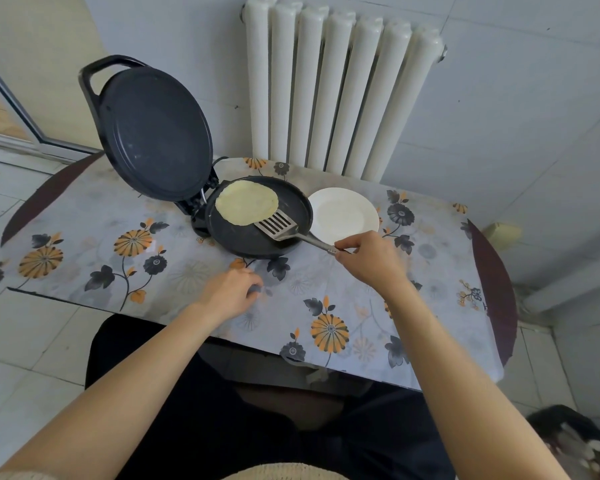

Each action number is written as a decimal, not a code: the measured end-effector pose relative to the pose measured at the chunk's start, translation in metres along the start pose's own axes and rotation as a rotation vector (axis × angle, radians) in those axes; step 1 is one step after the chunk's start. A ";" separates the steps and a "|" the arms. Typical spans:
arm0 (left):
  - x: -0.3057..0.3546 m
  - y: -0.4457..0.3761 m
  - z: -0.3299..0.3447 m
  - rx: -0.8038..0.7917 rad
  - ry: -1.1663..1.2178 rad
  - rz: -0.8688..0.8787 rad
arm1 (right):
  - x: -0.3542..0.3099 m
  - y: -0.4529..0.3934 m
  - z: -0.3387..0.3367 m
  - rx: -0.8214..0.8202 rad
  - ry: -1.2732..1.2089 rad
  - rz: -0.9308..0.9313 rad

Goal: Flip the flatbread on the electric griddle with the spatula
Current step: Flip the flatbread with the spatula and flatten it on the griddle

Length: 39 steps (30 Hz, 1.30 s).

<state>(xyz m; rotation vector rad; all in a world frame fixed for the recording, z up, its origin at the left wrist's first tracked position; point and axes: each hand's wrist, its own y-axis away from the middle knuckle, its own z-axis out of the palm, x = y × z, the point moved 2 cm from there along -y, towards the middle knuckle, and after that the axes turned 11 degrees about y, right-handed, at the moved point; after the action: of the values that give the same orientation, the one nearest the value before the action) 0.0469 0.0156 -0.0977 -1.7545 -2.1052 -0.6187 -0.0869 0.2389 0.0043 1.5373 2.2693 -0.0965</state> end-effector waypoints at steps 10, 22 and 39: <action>-0.004 -0.001 0.002 0.003 0.009 -0.008 | -0.016 -0.009 0.034 -0.017 -0.016 -0.005; -0.003 0.000 0.002 0.017 0.008 0.000 | -0.014 -0.013 0.059 0.033 -0.172 0.021; -0.003 -0.004 0.004 0.045 -0.004 0.031 | 0.019 0.011 0.051 0.122 -0.141 0.032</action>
<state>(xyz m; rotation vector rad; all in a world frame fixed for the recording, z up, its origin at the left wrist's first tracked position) 0.0439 0.0145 -0.1031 -1.7617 -2.0748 -0.5554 -0.0688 0.2460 -0.0480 1.5737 2.1631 -0.3294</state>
